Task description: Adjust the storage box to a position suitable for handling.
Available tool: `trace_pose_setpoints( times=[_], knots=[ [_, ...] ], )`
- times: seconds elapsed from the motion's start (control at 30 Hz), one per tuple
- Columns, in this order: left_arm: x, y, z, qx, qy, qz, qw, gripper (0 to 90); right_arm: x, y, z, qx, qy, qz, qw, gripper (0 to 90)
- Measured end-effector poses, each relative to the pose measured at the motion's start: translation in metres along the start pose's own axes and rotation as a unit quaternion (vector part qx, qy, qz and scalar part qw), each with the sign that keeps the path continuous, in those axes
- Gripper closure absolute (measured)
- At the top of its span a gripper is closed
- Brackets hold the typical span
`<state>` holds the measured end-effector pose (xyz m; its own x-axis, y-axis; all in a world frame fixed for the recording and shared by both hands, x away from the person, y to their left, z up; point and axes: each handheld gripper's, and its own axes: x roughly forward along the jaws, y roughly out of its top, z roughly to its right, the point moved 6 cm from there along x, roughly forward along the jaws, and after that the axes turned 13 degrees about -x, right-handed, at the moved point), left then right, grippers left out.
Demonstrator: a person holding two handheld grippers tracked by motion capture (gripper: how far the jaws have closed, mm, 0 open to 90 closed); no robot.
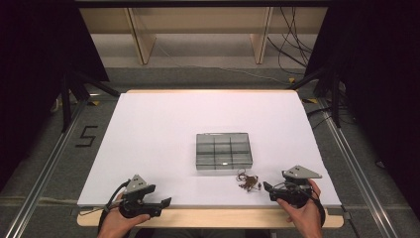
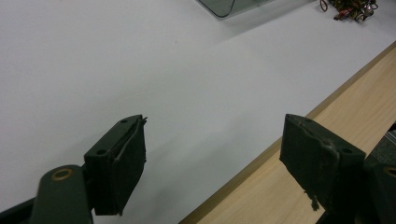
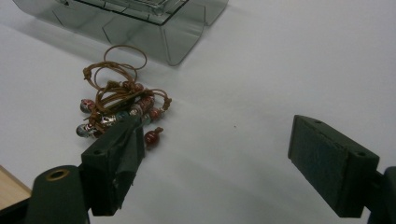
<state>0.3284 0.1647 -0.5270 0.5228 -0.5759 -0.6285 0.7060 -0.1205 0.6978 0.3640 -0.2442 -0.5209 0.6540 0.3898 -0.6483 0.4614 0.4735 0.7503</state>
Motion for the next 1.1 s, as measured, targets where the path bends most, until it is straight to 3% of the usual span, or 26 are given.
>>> trace_pose_setpoints(
  times=[0.07,0.1,0.13,0.2,0.3,0.37,0.4,0.5,0.53,0.57,0.6,0.63,0.67,0.77,0.8,0.87,0.9,0.93,0.97,1.0,1.07,1.1],
  knots=[
    [0.001,0.000,0.000,-0.004,0.001,0.003,1.0000,22.3,0.001,0.000,0.001,-0.001,-0.003,0.006,1.0000,20.1],
    [0.002,0.001,0.003,-0.013,-0.002,0.017,0.9998,22.3,0.000,0.000,0.002,-0.003,-0.004,0.004,1.0000,20.2],
    [0.002,0.001,0.003,-0.011,-0.003,0.015,0.9998,22.3,0.000,0.000,0.000,0.004,0.012,0.005,0.9999,20.7],
    [0.000,0.000,0.000,-0.002,0.003,0.000,1.0000,22.3,0.000,-0.001,0.000,0.004,0.012,0.004,0.9999,21.1],
    [0.001,0.000,0.000,-0.006,0.003,0.004,1.0000,22.3,0.000,0.000,-0.001,0.005,0.016,0.003,0.9998,21.2],
    [0.000,0.000,0.001,-0.003,-0.003,0.000,1.0000,22.3,0.001,-0.001,0.000,0.002,0.004,0.000,1.0000,21.2],
    [0.002,0.001,0.003,-0.011,-0.007,0.013,0.9998,22.3,0.001,0.000,0.001,0.000,-0.003,0.008,1.0000,21.4],
    [0.001,0.000,0.000,-0.010,-0.003,0.001,1.0000,22.3,0.000,0.000,0.002,-0.003,0.001,0.006,1.0000,21.8],
    [0.001,0.000,0.000,-0.007,-0.006,-0.002,1.0000,22.3,0.000,0.001,-0.001,0.014,-0.002,0.011,0.9998,22.4],
    [0.002,0.001,0.001,-0.016,-0.008,0.007,0.9998,22.3,0.000,0.001,-0.001,0.014,-0.002,0.011,0.9998,22.4],
    [0.001,0.001,0.000,-0.010,-0.007,0.005,0.9999,22.2,-0.001,0.001,0.002,-0.004,-0.005,0.014,0.9999,23.1],
    [0.000,0.001,-0.002,-0.005,-0.004,0.001,1.0000,22.2,-0.001,0.001,0.002,-0.004,-0.005,0.014,0.9999,23.1],
    [0.002,0.003,0.000,-0.024,-0.011,0.018,0.9995,22.1,-0.001,0.002,0.002,-0.002,-0.004,0.015,0.9999,24.0],
    [0.002,0.004,-0.002,-0.024,-0.009,0.021,0.9995,21.3,-0.001,0.003,0.000,-0.010,0.013,0.021,0.9996,29.9],
    [0.000,0.003,-0.005,-0.007,-0.005,0.005,0.9999,21.3,-0.002,0.003,0.001,-0.013,0.009,0.018,0.9997,30.3],
    [0.001,0.004,-0.005,-0.009,-0.005,0.007,0.9999,22.0,-0.003,0.005,0.003,-0.018,-0.003,0.028,0.9994,35.0],
    [0.004,0.006,-0.003,-0.024,-0.008,0.016,0.9995,22.8,-0.003,0.006,0.003,-0.020,0.003,0.029,0.9994,40.4],
    [0.005,0.007,-0.003,-0.017,-0.009,0.018,0.9997,25.0,-0.002,0.009,0.004,-0.023,0.012,0.031,0.9992,46.8],
    [0.005,0.007,-0.003,-0.017,-0.009,0.018,0.9997,26.4,-0.002,0.009,0.004,-0.023,0.012,0.031,0.9992,46.8],
    [0.005,0.008,-0.004,-0.005,-0.007,0.013,0.9999,29.1,0.000,0.012,0.007,-0.018,0.012,0.037,0.9991,49.7],
    [0.006,0.013,-0.004,0.001,-0.003,0.024,0.9997,31.1,0.001,0.013,0.009,-0.020,0.011,0.036,0.9991,51.1],
    [0.007,0.016,-0.002,-0.007,-0.004,0.033,0.9994,34.2,0.003,0.014,0.011,-0.020,0.010,0.035,0.9991,53.2]
  ],
)
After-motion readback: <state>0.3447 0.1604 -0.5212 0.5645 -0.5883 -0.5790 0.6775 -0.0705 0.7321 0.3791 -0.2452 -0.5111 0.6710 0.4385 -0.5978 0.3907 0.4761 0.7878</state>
